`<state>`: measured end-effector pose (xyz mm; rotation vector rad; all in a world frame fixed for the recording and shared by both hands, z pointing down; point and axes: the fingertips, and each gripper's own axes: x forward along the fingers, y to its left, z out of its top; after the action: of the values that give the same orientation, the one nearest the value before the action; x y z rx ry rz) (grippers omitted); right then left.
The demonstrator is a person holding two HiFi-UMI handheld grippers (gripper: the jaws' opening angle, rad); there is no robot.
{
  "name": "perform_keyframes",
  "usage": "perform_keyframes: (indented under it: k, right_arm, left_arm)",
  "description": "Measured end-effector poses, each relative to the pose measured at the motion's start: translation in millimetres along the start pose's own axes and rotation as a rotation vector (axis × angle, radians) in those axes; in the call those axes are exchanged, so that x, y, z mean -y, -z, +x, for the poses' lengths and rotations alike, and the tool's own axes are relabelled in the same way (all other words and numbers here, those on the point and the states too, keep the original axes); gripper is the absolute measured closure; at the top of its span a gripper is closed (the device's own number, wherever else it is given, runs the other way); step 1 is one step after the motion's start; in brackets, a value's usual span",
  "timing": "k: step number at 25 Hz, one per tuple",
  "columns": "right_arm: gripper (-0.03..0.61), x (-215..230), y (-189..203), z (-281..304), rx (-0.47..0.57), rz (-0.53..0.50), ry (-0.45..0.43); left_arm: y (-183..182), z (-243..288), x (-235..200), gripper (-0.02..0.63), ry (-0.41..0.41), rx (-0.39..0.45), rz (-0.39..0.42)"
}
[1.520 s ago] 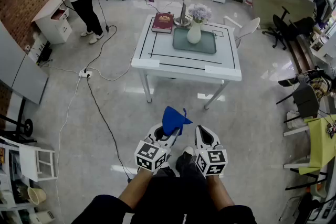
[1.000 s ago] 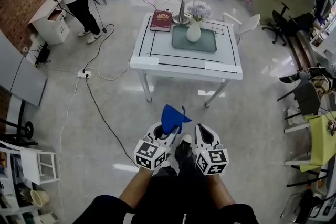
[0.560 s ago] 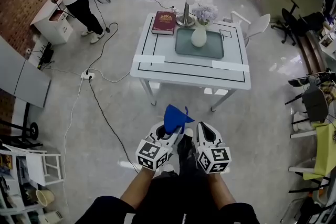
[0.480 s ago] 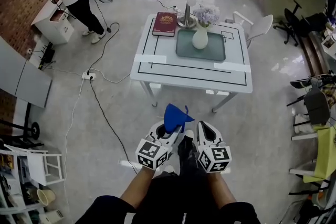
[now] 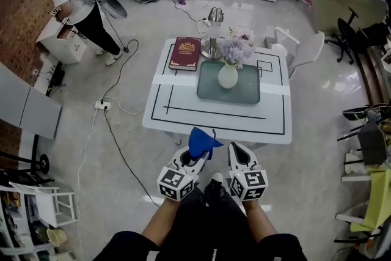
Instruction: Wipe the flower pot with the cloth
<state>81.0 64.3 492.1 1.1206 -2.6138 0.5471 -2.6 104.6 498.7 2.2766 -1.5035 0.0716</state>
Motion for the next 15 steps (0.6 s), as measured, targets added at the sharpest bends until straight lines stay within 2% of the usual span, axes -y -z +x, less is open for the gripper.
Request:
perform_keyframes:
  k: [7,15]
  right_arm:
    - [0.569,38,-21,47,-0.027,0.024,0.018]
    - [0.569,63,-49,123,-0.052,0.033,0.093]
  left_arm:
    - [-20,62,-34,0.489,0.023,-0.017,-0.019]
    - [-38,129,-105,0.489,0.091,-0.058,-0.027]
